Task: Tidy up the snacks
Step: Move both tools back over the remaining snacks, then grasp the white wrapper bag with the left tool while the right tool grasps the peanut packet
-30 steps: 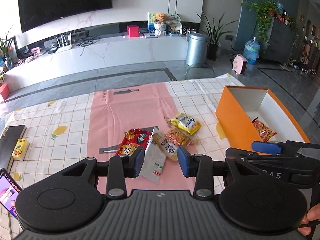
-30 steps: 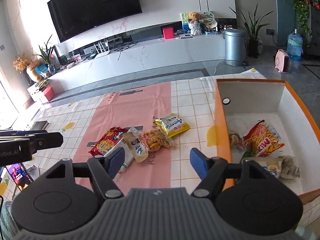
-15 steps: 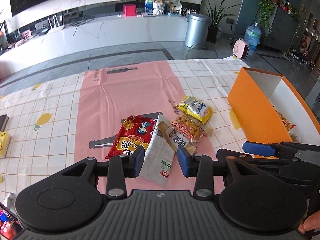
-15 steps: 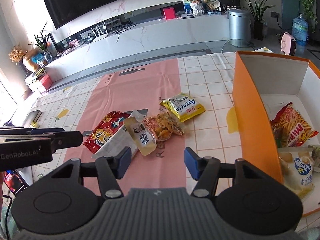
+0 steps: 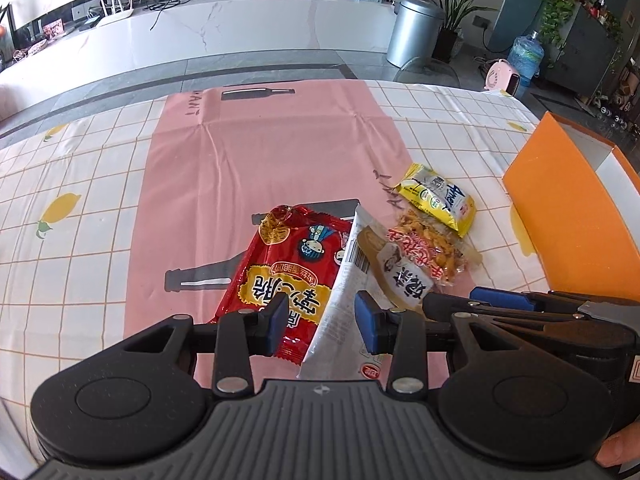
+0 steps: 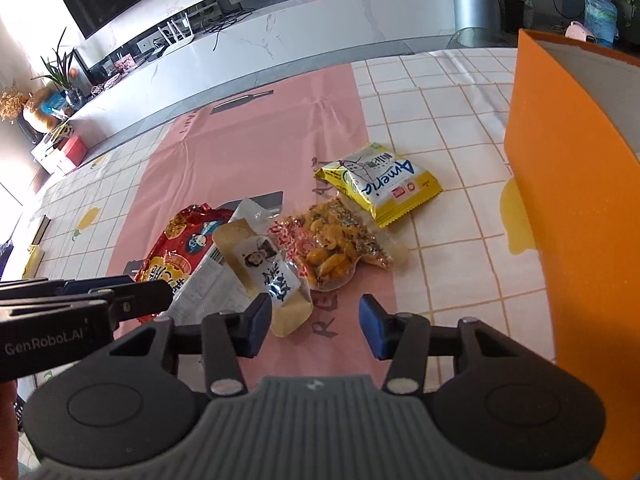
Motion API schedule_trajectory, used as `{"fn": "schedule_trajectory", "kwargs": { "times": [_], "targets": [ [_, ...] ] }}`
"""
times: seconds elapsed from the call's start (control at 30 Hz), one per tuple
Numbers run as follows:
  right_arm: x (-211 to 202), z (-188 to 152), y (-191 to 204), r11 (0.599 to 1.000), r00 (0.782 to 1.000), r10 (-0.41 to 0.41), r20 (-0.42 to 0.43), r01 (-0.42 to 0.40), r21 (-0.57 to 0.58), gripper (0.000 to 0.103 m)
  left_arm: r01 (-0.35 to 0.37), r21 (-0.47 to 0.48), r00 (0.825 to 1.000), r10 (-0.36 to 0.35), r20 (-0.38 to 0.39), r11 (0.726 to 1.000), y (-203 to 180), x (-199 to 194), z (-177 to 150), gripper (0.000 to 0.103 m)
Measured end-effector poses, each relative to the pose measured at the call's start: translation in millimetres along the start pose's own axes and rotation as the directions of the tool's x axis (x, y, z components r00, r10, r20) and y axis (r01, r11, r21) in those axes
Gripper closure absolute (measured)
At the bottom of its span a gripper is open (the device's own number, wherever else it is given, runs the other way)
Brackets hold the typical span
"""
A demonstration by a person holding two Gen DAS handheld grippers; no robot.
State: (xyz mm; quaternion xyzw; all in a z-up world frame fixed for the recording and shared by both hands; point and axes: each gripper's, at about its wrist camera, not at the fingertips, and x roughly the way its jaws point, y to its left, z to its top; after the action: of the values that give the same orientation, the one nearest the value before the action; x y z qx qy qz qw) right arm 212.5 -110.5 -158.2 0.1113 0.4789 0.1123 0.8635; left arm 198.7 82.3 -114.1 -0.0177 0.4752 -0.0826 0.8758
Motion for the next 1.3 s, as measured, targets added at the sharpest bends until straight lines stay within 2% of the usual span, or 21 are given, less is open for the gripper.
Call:
{"fn": "schedule_trajectory", "kwargs": {
  "times": [0.07, 0.17, 0.23, 0.3, 0.4, 0.73, 0.8, 0.87, 0.93, 0.97, 1.03, 1.07, 1.23, 1.3],
  "targets": [
    [5.6, -0.9, 0.2, 1.0, 1.0, 0.006, -0.009, -0.006, 0.007, 0.058, 0.005, 0.002, 1.0, -0.005, -0.004, 1.0, 1.3, 4.8, -1.6, 0.058],
    [10.8, -2.8, 0.7, 1.0, 1.0, 0.021, -0.012, -0.02, 0.015, 0.07, 0.006, 0.005, 1.0, -0.006, -0.012, 1.0, 2.2, 11.2, -4.2, 0.058],
    [11.8, -4.0, 0.1, 0.999, 1.0, 0.029, -0.005, -0.029, 0.022, 0.084, 0.01, 0.003, 1.0, -0.01, -0.015, 1.0, 2.7, 13.8, -5.5, 0.058],
    [11.3, -4.4, 0.3, 1.0, 1.0, 0.019, 0.0, -0.019, 0.021, 0.094, 0.018, -0.002, 1.0, -0.018, -0.019, 1.0, 2.5, 15.3, -6.9, 0.058],
    [6.7, -5.5, -1.2, 1.0, 1.0, 0.019, 0.009, -0.02, 0.017, 0.102, 0.026, -0.007, 0.999, -0.026, -0.02, 1.0, 2.3, 16.4, -9.1, 0.06],
    [-21.3, -26.9, -27.0, 0.996, 0.998, -0.057, -0.024, 0.055, -0.068, 0.103, 0.031, 0.018, 0.999, -0.03, -0.025, 0.999, -5.3, 12.2, -20.8, 0.058],
    [-27.5, -31.4, -32.0, 0.993, 0.997, -0.075, -0.037, 0.071, -0.092, 0.103, 0.031, 0.025, 0.999, -0.03, -0.021, 0.999, -7.3, 11.4, -21.5, 0.056],
    [-31.5, -35.0, -36.1, 0.987, 0.991, -0.126, -0.044, 0.121, -0.106, 0.103, 0.027, 0.039, 1.0, -0.027, -0.01, 0.999, -10.0, 10.6, -21.8, 0.047],
    [-35.7, -36.1, -40.1, 0.985, 0.989, -0.147, -0.032, 0.144, -0.096, 0.097, 0.016, 0.059, 1.0, -0.016, 0.008, 0.998, -13.2, 9.4, -21.9, 0.036],
    [-37.6, -35.5, -42.1, 0.986, 0.989, -0.145, -0.026, 0.143, -0.08, 0.091, 0.006, 0.068, 1.0, -0.007, 0.016, 0.998, -14.6, 8.8, -21.9, 0.032],
    [-41.1, -32.6, -43.4, 0.989, 0.99, -0.141, 0.003, 0.141, -0.052, 0.05, -0.009, 0.079, 1.0, 0.007, 0.025, 0.997, -16.4, 7.8, -21.2, 0.031],
    [-42.7, -30.8, -42.9, 0.988, 0.989, -0.149, 0.023, 0.15, -0.041, 0.043, -0.011, 0.081, 1.0, 0.009, 0.026, 0.997, -16.6, 8.0, -21.2, 0.029],
    [-33.3, -19.4, -38.4, 0.989, 0.988, -0.146, 0.039, 0.146, 0.017, 0.024, -0.012, 0.076, 0.999, 0.009, 0.035, 0.997, -15.5, 10.8, -24.3, 0.027],
    [-25.7, -14.4, -38.4, 0.988, 0.988, -0.151, 0.035, 0.15, 0.047, 0.022, -0.011, 0.091, 0.999, 0.007, 0.039, 0.996, -16.6, 11.5, -25.7, 0.027]
  ]
}}
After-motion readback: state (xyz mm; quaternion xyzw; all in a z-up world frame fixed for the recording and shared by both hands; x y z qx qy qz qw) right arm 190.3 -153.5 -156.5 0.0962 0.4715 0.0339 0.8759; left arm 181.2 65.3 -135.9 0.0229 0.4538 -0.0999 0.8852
